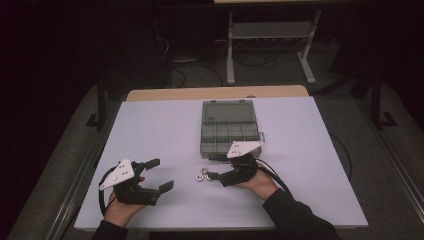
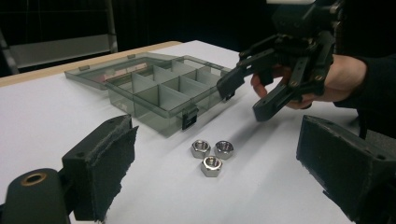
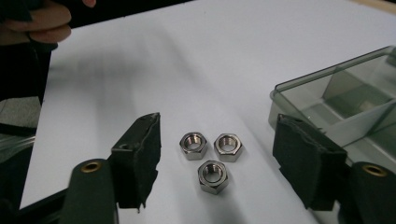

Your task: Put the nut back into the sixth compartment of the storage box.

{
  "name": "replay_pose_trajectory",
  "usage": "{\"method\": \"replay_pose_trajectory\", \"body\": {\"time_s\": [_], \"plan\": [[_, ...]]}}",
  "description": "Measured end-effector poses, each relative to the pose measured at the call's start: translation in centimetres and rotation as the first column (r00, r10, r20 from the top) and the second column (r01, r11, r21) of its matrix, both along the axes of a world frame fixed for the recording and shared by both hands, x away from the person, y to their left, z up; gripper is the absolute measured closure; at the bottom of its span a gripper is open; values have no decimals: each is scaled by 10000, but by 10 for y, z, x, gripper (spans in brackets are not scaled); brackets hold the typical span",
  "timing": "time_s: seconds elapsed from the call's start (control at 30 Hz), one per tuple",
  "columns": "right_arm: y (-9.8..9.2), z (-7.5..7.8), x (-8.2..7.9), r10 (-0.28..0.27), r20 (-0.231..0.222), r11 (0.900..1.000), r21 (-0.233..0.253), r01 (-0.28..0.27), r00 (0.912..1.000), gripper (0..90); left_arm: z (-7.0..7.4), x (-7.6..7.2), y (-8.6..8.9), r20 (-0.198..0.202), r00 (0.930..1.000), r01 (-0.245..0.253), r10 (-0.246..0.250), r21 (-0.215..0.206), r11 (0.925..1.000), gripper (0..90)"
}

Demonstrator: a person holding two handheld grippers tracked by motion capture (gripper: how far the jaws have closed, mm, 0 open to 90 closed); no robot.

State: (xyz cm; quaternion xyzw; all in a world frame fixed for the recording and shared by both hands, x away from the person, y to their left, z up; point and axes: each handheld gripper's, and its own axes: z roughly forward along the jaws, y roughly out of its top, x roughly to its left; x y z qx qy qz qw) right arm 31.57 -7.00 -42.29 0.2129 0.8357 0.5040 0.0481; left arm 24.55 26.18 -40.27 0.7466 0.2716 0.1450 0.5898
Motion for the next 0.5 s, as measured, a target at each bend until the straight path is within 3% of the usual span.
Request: {"method": "replay_pose_trajectory", "body": {"time_s": [0.5], "plan": [[20, -26, 6, 354, -406, 9922, -1177, -400, 9985, 507, 0, 1, 1, -32, 10000, 3, -3, -62, 10000, 106]]}}
